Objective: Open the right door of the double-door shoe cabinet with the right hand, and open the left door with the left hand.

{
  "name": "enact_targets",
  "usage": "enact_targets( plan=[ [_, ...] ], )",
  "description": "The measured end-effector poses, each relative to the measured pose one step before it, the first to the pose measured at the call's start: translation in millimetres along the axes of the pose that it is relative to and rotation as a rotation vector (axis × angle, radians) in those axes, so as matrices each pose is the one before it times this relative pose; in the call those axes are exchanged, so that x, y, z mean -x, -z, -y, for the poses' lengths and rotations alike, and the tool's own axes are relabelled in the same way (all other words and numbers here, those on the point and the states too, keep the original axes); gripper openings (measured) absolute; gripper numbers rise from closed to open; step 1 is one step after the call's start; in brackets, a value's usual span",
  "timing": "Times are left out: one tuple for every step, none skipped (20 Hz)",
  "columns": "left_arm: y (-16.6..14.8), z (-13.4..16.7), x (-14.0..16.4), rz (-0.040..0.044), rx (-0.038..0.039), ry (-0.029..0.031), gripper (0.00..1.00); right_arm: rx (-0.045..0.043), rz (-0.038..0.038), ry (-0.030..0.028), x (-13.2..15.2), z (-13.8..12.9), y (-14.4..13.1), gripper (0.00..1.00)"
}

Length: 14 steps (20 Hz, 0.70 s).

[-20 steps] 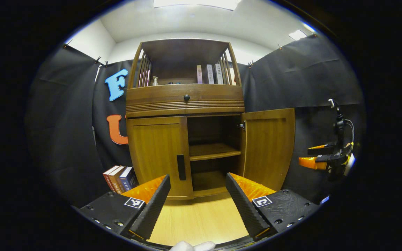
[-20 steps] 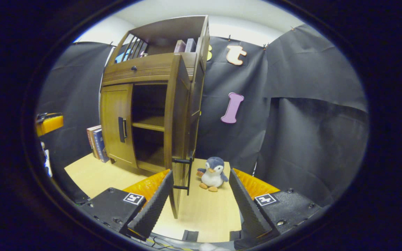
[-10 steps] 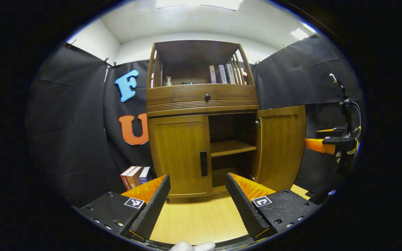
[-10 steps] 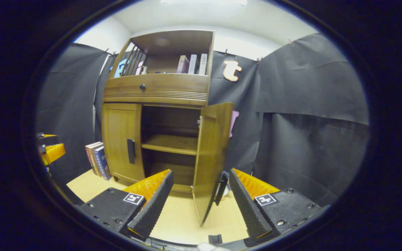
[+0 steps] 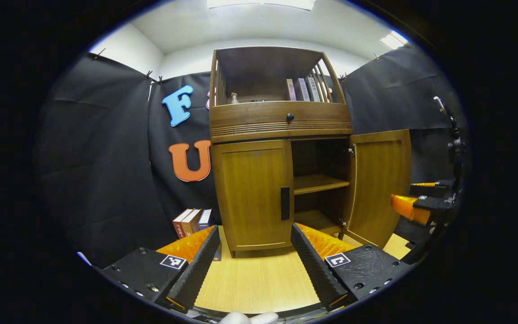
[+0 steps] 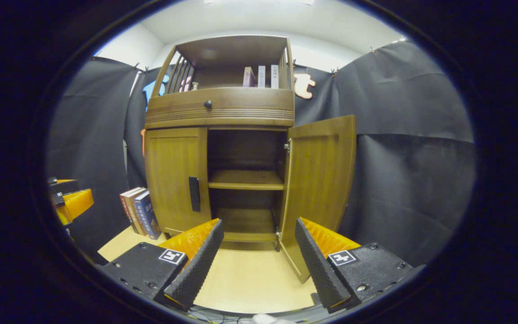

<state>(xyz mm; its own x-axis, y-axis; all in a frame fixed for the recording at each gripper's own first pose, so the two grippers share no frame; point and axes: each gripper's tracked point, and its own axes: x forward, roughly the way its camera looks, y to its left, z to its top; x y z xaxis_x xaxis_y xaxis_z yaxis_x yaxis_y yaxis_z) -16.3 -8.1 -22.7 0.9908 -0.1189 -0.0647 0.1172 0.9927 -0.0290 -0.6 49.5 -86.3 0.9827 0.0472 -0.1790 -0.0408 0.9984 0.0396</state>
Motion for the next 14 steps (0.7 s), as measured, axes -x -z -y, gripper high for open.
enact_targets(
  plan=[
    [1.25, -0.67, -0.69, -0.00394, -0.00199, -0.00604, 0.96, 0.00184, -0.00522, -0.00918, 0.24, -4.74, 5.31, 1.00],
    [1.83, -0.66, -1.63, -0.00304, -0.00283, -0.00526, 0.96, 0.00150, -0.01456, -0.01349, -2.42, -4.28, 5.02, 1.00],
    [0.54, 0.10, -2.25, -0.00190, -0.00261, -0.00248, 0.96, -0.00243, -0.01000, -0.00960, -2.21, -1.88, 2.97, 1.00],
    [-0.01, 1.16, -3.33, 0.00029, -0.00194, -0.00223, 1.00, -0.00517, -0.00652, -0.00302, -2.95, 1.20, -0.34, 1.00],
    [-0.56, 1.20, -3.98, 0.00193, -0.00085, -0.00090, 1.00, -0.00703, -0.00140, -0.00322, -1.20, -2.68, 2.30, 1.00],
    [-1.44, 1.67, -3.84, 0.00364, 0.00179, -0.00013, 1.00, -0.00559, 0.00149, -0.00116, -1.49, 3.03, -2.34, 1.00],
    [-0.51, 2.20, -6.31, 0.00111, 0.00360, 0.00251, 1.00, -0.00197, 0.00259, -0.00028, -2.34, 3.20, -3.50, 1.00],
    [0.86, 2.70, -6.43, -0.00252, 0.00406, 0.00131, 0.96, -0.00242, 0.00453, -0.00013, -5.44, 1.54, -3.82, 1.00],
    [0.07, 3.03, -7.22, -0.00264, 0.00460, 0.00224, 0.96, -0.00176, 0.00068, 0.00202, -3.82, 2.24, -3.37, 1.00],
    [-0.90, 4.07, -7.68, 0.00112, 0.00469, 0.00502, 0.96, -0.00304, -0.00029, 0.00258, -3.03, 3.79, -1.60, 0.96],
    [-0.84, 3.49, -9.64, 0.00186, 0.00310, 0.00386, 0.96, -0.00299, 0.00052, 0.00462, -2.86, 4.34, -2.59, 1.00],
    [0.02, 3.55, -10.38, 0.00242, 0.00189, 0.00470, 1.00, -0.00116, -0.00312, 0.00794, -2.73, 4.59, -1.46, 1.00],
    [-0.41, 4.08, -12.96, 0.00599, 0.00171, 0.00480, 0.96, -0.00292, -0.00297, 0.00755, -2.32, 4.99, -1.44, 1.00],
    [0.38, 5.19, -12.67, 0.00354, 0.00117, 0.00899, 0.96, -0.00644, -0.00174, 0.00516, -2.94, 8.15, -7.34, 1.00]
  ],
)
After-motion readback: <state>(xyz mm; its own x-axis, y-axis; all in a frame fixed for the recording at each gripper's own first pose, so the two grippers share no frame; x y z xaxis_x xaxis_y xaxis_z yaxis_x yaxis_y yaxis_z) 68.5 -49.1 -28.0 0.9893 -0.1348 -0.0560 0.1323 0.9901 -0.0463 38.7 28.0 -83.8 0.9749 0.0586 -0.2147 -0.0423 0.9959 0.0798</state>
